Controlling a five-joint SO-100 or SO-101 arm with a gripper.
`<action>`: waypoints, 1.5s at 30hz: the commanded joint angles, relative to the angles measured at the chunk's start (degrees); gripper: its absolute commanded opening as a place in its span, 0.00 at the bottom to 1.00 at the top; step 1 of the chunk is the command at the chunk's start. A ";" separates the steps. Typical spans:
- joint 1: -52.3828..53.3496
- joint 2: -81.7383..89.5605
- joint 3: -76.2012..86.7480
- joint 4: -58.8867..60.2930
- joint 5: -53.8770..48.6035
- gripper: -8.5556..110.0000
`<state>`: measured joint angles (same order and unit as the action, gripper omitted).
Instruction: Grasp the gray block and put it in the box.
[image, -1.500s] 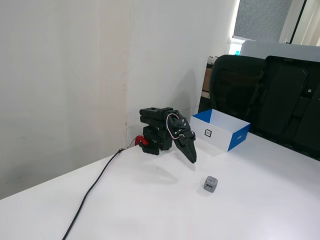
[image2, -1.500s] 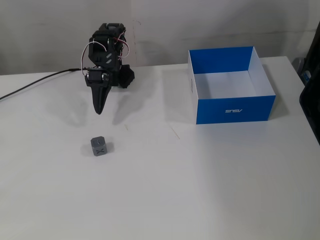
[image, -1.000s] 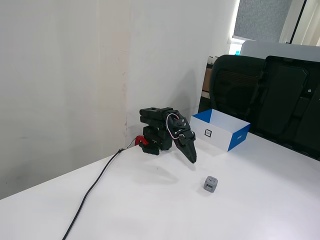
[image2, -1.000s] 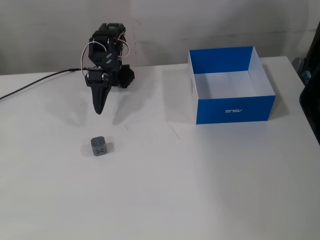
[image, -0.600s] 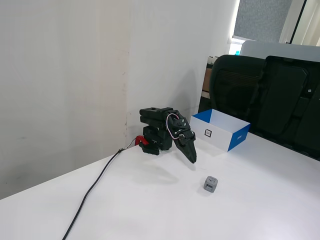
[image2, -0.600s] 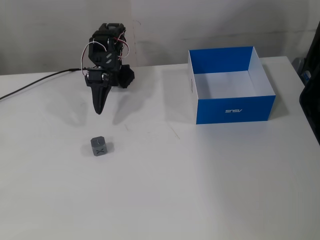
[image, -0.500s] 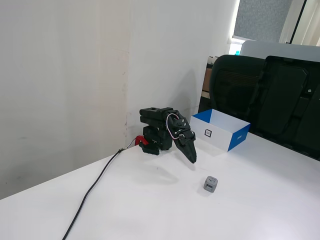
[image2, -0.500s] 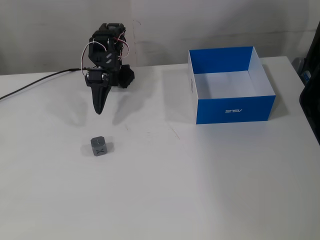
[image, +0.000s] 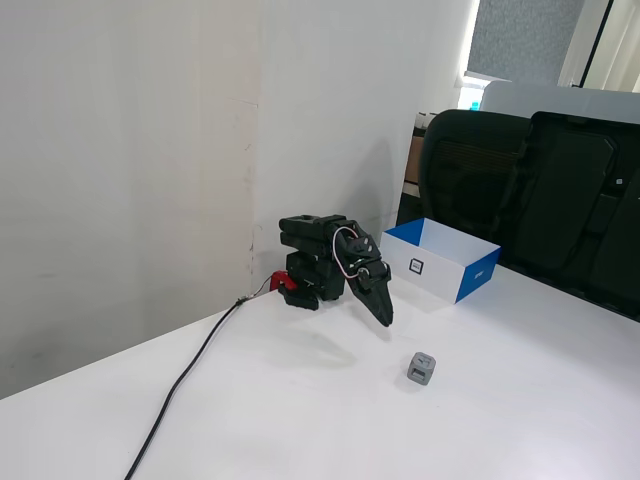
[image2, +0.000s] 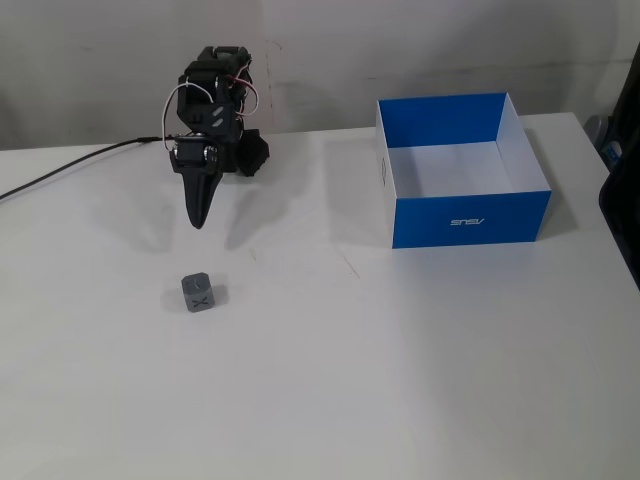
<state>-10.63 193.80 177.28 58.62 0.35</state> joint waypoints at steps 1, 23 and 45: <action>-0.44 0.70 3.69 0.18 0.18 0.07; 2.20 0.70 3.69 0.18 -0.53 0.07; 4.48 0.26 -5.89 9.40 -12.66 0.08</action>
<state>-6.86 193.80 173.41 67.50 -11.69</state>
